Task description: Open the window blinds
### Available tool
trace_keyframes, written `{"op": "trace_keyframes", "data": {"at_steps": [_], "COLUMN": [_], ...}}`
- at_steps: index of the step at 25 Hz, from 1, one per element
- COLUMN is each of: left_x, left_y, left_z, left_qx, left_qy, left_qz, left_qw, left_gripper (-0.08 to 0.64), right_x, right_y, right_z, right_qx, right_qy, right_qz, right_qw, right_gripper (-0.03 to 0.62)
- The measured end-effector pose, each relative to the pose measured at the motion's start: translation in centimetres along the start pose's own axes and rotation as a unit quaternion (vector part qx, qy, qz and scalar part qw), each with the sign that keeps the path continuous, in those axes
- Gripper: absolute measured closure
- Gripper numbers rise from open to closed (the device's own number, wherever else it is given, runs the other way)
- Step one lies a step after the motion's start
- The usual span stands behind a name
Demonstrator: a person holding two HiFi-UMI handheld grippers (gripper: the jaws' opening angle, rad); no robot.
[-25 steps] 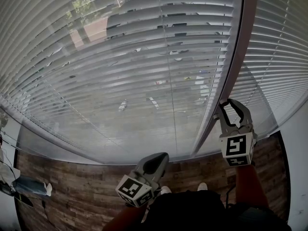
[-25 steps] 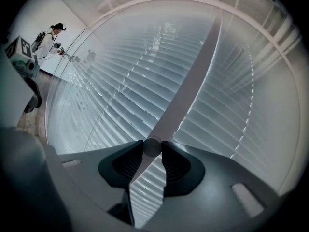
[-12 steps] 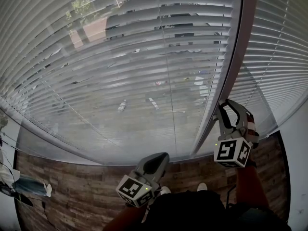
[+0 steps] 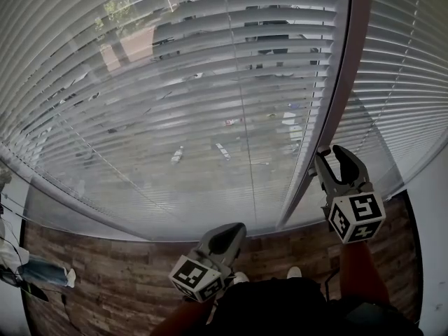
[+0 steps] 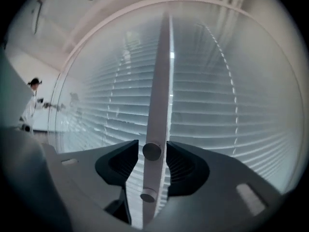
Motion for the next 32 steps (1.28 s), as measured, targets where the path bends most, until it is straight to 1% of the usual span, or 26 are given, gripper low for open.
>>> {"op": "trace_keyframes", "data": {"at_steps": [2,4,6,9,11,13,17,21,26,29,32], "left_x": [-0.1,-0.2,-0.1,0.0,0.0,-0.1,-0.1,-0.2,-0.2,-0.2,-0.2], "left_y": [0.3,0.5,0.6,0.6,0.6,0.7,0.7,0.6,0.6,0.6,0.8], "left_z": [-0.1,-0.2,-0.2,-0.3,-0.3,-0.3,-0.5,-0.5,-0.5,-0.5,-0.7], "left_qx": [0.001,0.002,0.003,0.007,0.007,0.008,0.011,0.004,0.006,0.004,0.007], "left_qy": [0.0,-0.001,0.0,0.003,0.002,0.003,0.005,0.0,-0.001,-0.001,0.001], "left_qz": [-0.002,-0.004,0.001,0.003,0.004,0.004,0.001,0.0,0.0,-0.004,0.001], "left_qw": [1.0,1.0,1.0,1.0,1.0,1.0,0.9999,1.0,1.0,1.0,1.0], "left_gripper": [0.56,0.56,0.56,0.56,0.56,0.56,0.56,0.56,0.56,0.56,0.56], "right_x": [-0.4,-0.5,-0.5,-0.5,-0.5,-0.5,-0.5,-0.3,0.1,0.3,0.5], "right_y": [-0.1,0.0,-0.1,-0.3,-0.3,-0.3,-0.1,0.1,0.2,0.3,0.4], "right_z": [0.1,0.1,0.3,0.6,0.7,0.7,0.6,0.6,0.6,0.6,0.6], "right_qx": [-0.003,-0.003,-0.002,0.002,0.005,0.007,0.015,0.02,0.03,0.036,0.04], "right_qy": [0.032,0.047,0.047,0.043,0.038,0.034,0.03,0.015,-0.017,-0.033,-0.047], "right_qz": [0.066,0.099,0.106,0.105,0.104,0.099,0.081,0.046,-0.025,-0.061,-0.093], "right_qw": [0.997,0.994,0.993,0.994,0.994,0.994,0.996,0.999,0.999,0.997,0.994], "right_gripper": [0.407,0.415,0.417,0.42,0.437,0.439,0.44,0.443,0.445,0.445,0.445]}}
Point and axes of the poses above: the fingertips, and each gripper's own axes: z forward along the fingers, x to its left, y out of its top, the point moved 10 cm from there along -z, backward along the fingers, and after that the axes turned 14 degrees about x, right-handed, at the moved point
